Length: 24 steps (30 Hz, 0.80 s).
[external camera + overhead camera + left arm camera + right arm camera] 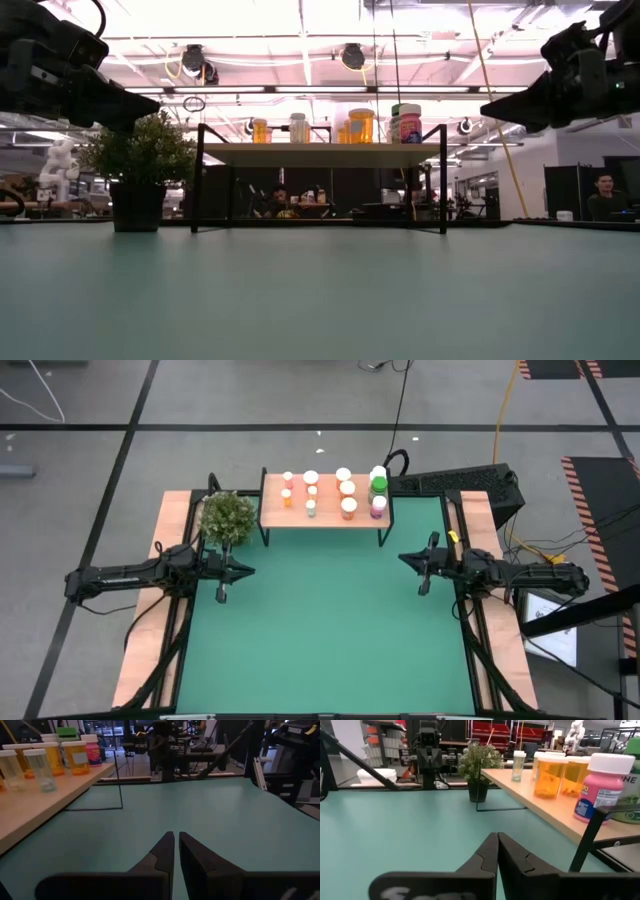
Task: Pick and place medicine bottles onto shelf by color
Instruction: Return to Home Position
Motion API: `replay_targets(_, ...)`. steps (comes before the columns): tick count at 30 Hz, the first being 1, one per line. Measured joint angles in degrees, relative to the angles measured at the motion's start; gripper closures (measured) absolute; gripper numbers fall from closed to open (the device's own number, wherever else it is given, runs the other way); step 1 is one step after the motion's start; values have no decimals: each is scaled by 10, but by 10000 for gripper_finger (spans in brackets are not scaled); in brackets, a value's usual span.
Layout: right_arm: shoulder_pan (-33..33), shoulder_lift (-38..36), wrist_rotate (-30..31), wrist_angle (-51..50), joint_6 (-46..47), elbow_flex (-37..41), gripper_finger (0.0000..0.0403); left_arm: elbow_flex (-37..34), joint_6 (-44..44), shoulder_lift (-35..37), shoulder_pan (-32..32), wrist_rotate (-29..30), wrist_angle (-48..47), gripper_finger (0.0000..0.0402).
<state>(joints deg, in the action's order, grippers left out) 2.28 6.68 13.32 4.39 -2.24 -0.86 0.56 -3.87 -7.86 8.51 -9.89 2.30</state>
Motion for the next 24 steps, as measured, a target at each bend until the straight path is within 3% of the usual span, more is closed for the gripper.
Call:
replay_targets(5,0,0,1,12,0,0,403,0,1,0,0,8,2,371)
replay_targets(8,0,0,1,12,0,0,403,0,20,0,6,145,24,371)
replay_targets(12,0,0,1,12,0,0,403,0,25,0,10,238,26,371)
replay_targets(24,0,0,1,14,0,0,403,0,26,0,12,244,26,371)
